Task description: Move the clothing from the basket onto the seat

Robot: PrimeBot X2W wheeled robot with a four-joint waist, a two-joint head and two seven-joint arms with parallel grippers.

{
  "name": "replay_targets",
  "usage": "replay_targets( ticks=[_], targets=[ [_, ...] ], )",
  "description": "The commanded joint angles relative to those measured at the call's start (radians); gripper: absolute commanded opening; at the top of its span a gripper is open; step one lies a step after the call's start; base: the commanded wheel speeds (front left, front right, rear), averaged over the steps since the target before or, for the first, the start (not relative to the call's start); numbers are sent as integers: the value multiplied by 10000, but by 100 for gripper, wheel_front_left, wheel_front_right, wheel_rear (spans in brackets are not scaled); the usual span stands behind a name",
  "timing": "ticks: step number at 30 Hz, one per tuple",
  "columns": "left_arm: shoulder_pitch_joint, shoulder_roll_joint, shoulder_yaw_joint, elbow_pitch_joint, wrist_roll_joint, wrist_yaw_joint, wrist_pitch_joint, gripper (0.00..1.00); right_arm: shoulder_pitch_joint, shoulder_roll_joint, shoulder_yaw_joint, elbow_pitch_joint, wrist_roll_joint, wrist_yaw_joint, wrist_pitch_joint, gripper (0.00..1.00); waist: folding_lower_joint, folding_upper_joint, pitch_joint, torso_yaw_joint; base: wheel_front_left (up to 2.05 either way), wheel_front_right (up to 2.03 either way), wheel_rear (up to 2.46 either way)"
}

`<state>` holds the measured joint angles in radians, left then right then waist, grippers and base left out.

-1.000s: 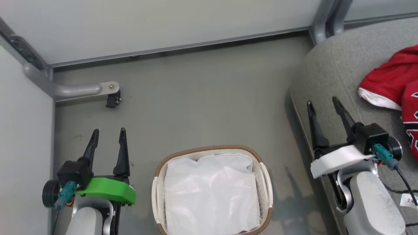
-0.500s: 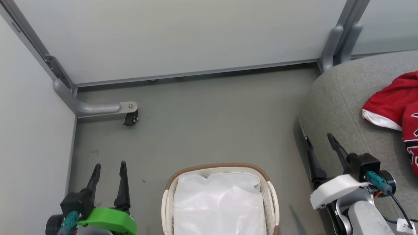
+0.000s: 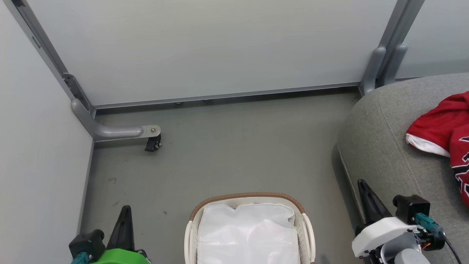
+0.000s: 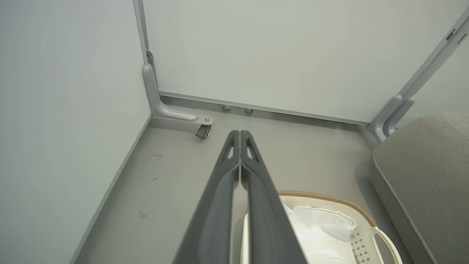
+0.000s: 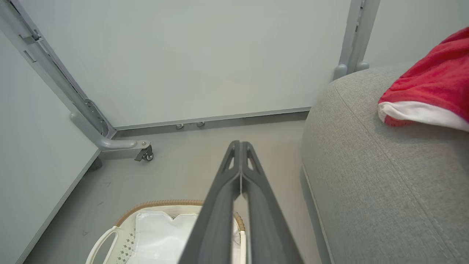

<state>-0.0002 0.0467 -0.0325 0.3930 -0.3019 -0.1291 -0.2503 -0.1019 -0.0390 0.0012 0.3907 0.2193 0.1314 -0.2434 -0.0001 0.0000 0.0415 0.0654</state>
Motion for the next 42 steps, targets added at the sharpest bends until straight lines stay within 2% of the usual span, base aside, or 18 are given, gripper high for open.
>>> replay_targets(
  ticks=[1,19,42],
  targets=[
    [-94,33,79,-199,-481,-1,107,0,-156,-35,-101,-173,519,-1,121,0,1,0,-4,-10,0,0,0],
    [-357,45,406,-516,-3439,-5,931,0,-96,-59,-309,-546,3672,-2,889,0,1,0,-59,-105,0,0,0],
    [-622,54,744,-836,-6456,-10,1785,0,-98,-86,-577,-851,6876,-4,1730,0,1,0,-131,-227,0,0,0]
  ],
)
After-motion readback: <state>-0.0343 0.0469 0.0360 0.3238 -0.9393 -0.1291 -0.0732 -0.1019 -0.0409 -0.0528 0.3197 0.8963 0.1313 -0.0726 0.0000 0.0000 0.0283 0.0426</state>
